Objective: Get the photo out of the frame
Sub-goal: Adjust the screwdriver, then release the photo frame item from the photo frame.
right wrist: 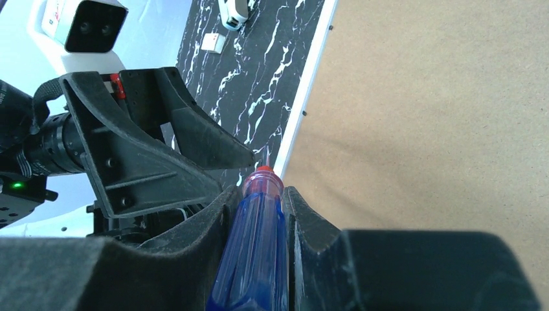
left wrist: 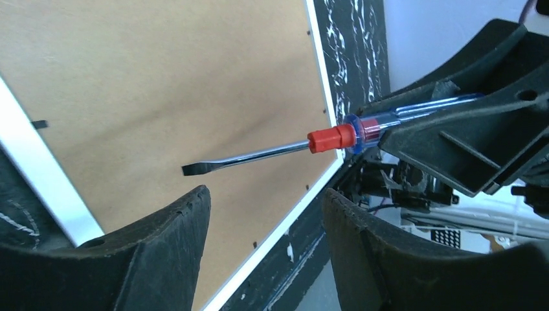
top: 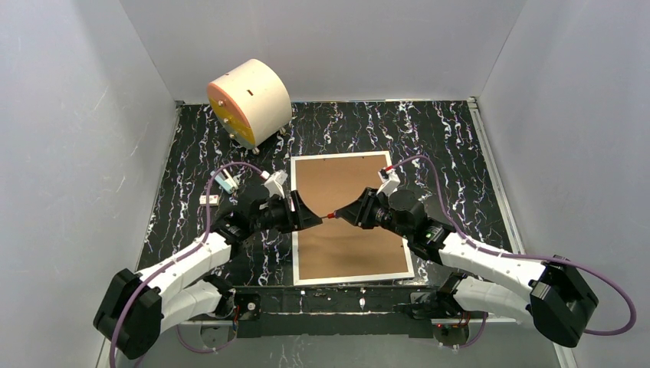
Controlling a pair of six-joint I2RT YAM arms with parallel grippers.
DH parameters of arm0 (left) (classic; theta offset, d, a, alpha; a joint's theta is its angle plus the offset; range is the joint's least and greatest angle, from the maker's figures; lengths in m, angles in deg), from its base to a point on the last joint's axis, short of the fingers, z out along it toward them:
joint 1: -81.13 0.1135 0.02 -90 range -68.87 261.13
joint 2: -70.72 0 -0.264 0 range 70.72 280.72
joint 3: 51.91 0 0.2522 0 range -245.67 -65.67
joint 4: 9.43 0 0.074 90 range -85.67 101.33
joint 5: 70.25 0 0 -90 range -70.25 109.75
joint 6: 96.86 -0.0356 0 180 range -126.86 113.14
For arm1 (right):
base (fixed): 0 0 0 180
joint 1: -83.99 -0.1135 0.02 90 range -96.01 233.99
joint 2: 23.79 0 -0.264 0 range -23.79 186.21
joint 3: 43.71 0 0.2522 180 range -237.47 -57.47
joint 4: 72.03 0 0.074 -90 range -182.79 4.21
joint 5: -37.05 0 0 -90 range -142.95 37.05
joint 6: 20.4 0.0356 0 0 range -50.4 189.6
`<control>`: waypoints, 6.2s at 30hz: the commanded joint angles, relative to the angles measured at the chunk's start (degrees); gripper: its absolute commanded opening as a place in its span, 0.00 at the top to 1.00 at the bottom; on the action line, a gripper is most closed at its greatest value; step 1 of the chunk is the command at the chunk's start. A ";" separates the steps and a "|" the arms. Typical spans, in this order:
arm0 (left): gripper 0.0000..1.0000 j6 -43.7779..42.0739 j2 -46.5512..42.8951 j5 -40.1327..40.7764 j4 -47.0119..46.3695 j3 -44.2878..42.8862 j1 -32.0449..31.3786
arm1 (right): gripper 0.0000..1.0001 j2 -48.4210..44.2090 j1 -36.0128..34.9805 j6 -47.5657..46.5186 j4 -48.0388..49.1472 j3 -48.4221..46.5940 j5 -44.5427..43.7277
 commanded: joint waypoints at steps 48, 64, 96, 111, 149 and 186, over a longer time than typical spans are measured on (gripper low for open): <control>0.60 -5.88 4.79 2.11 -2.22 -0.26 -3.01 | 0.99 1.72 0.26 3.31 -2.10 -4.99 13.08; 0.48 -7.34 2.96 3.60 2.26 1.30 -3.00 | 0.99 5.52 2.44 -2.47 -3.81 -8.91 14.72; 0.36 -5.61 8.08 27.65 20.76 -1.01 -2.94 | 0.99 18.64 8.39 -18.87 -2.73 -14.12 23.09; 0.60 -2.79 8.86 27.40 16.52 4.05 -2.98 | 0.99 23.58 10.93 -31.76 -2.22 -14.39 30.46; 0.68 -4.37 12.18 25.05 12.37 6.87 -2.98 | 0.99 33.80 13.59 -33.94 -0.19 -17.61 35.42; 0.76 -5.09 13.49 26.09 12.64 6.26 -2.97 | 0.99 36.68 14.44 -33.82 -1.49 -20.44 40.19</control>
